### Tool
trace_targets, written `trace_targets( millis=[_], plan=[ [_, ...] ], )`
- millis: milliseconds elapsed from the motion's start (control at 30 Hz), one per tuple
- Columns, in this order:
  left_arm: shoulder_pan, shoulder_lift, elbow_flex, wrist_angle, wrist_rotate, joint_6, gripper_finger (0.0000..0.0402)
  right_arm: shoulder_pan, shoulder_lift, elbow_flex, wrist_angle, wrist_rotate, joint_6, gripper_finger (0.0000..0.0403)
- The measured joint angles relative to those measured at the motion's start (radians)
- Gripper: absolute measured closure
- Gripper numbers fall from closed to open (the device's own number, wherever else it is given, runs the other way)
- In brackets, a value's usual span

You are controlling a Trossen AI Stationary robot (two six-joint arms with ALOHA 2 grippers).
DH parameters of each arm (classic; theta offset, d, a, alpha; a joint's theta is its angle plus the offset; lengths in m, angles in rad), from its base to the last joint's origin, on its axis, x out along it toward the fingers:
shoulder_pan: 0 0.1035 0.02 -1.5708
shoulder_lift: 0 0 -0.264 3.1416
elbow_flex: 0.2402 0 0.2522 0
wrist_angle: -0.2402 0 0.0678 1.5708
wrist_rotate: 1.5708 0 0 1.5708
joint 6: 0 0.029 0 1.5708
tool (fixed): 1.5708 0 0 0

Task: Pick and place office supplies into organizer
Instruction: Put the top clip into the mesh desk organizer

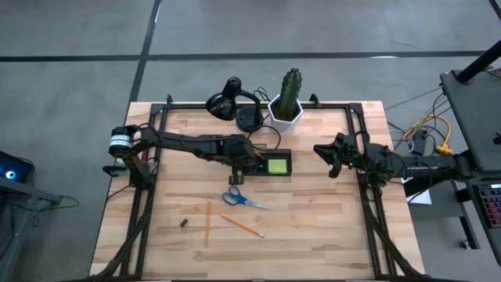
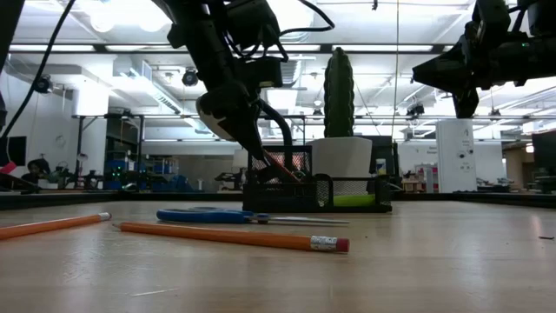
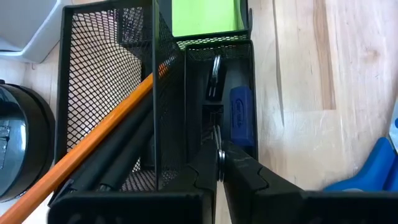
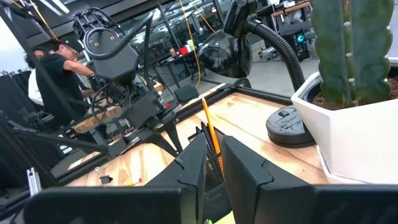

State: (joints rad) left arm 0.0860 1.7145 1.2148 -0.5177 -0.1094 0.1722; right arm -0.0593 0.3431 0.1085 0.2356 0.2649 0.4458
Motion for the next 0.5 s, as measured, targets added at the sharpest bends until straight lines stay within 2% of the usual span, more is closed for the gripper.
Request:
trace_targets(
  millis=[500],
  plan=[
    [0.000,0.000,-0.046,0.014,0.003,0.036,0.0401,0.000,0.008,0.000,0.000,0.000,0.000,0.0360]
  ],
)
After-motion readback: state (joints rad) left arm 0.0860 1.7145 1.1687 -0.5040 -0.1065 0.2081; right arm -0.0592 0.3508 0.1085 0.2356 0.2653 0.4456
